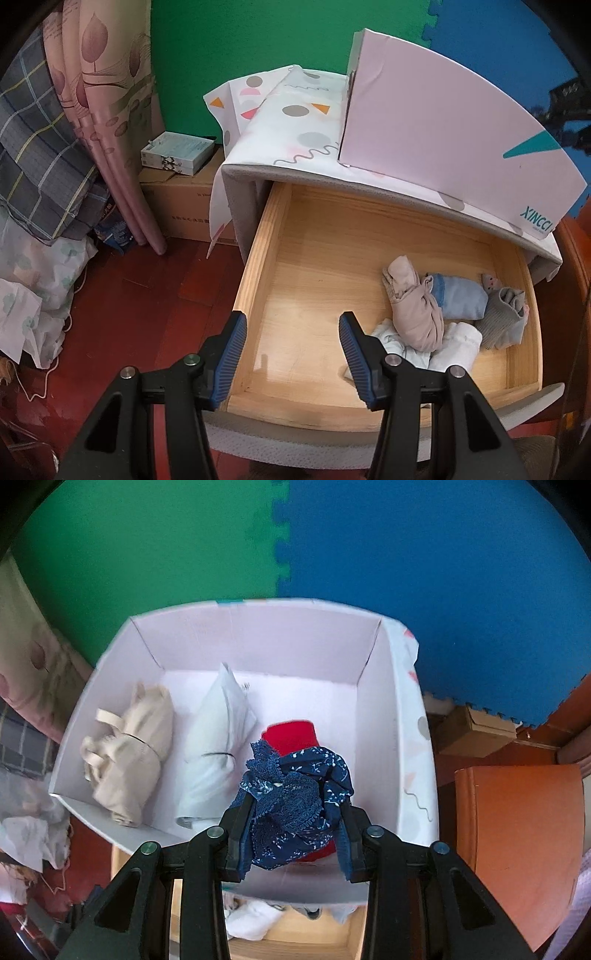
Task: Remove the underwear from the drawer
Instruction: 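Carry the dark blue lace underwear with the right tool into the white box, release, then reach the right tool back into the drawer and grasp the grey knit sock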
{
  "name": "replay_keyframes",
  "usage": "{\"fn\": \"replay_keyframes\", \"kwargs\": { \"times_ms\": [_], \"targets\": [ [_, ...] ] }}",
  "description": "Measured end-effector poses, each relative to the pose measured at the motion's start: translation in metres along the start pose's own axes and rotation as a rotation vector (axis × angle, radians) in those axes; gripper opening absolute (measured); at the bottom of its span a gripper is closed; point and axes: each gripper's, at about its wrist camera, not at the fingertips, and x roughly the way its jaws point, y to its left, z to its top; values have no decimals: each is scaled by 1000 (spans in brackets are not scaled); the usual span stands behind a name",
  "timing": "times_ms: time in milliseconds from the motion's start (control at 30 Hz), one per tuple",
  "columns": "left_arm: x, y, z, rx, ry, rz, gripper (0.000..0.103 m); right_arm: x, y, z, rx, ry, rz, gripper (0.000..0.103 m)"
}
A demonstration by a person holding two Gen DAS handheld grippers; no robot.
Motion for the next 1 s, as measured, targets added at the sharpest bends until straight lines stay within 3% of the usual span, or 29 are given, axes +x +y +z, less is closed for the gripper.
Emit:
{"fn": "replay_keyframes", "kwargs": {
  "times_ms": [200, 467, 600, 800, 1000],
  "targets": [
    [1, 3, 1, -17, 1, -15, 53, 5, 5, -2, -21, 8, -16, 46],
    [2, 4, 0, -17, 4, -12, 53, -43, -5, -15, -22, -50, 21, 52],
    [2, 5, 0, -18, 11, -11, 53, -61, -10, -41, -54, -34, 62, 52],
    [7, 3, 0, -11, 38, 3, 53, -51, -20, -99, -71, 61, 84, 52],
    [8, 3, -1, -4, 42, 8, 53, 3, -28, -148, -43, 195, 85, 50]
  ]
}}
